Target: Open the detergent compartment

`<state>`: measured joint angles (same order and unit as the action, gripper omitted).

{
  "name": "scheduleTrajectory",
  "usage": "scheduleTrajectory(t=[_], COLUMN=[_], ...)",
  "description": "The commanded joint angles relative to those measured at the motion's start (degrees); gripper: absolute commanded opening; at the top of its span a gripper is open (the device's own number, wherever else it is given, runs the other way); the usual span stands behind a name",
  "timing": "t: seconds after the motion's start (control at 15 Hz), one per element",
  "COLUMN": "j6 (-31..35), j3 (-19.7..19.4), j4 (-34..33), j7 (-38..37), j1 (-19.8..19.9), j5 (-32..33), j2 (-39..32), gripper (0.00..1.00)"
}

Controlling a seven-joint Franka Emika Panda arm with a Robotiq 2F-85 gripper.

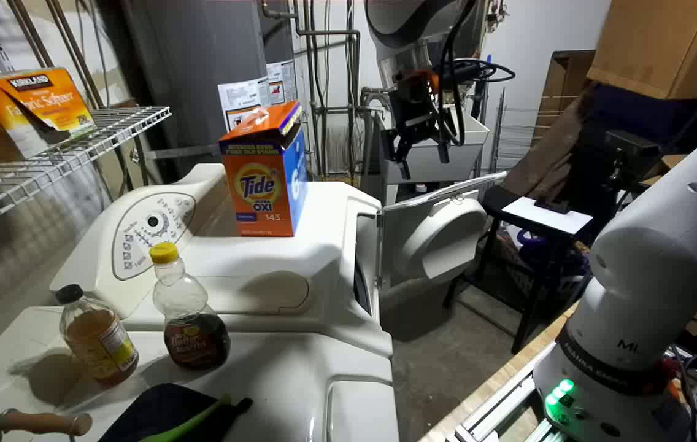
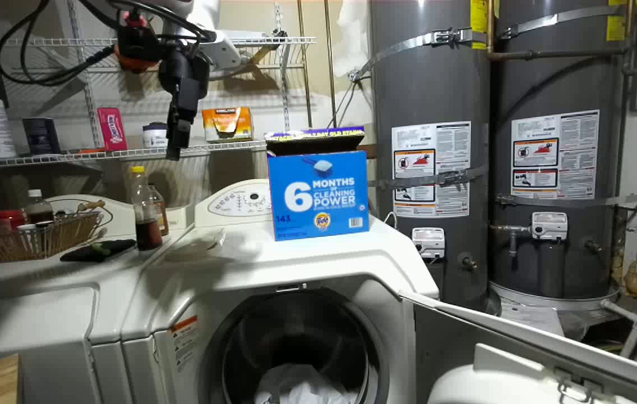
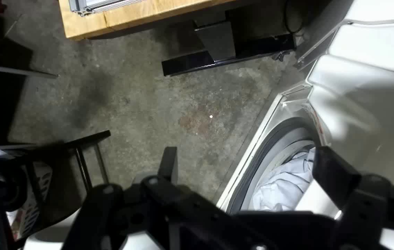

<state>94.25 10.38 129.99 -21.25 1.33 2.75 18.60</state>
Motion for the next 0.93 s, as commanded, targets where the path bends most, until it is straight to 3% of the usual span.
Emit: scheduleTrajectory(t=[0.0,0.6,0.87], j6=[-0.1,-0.1,2.7], j3=[-1.1,-1.1,0.9], j4=[-0.1,-0.1,-1.6], j7=[-0.3,-0.3,7.8], j1=[-1.2,-1.2,-5.3], j5=[0.3,0.3,1.1], j2=[-0.1,-0.1,-3.0], gripper=[1.00,1.00,1.00])
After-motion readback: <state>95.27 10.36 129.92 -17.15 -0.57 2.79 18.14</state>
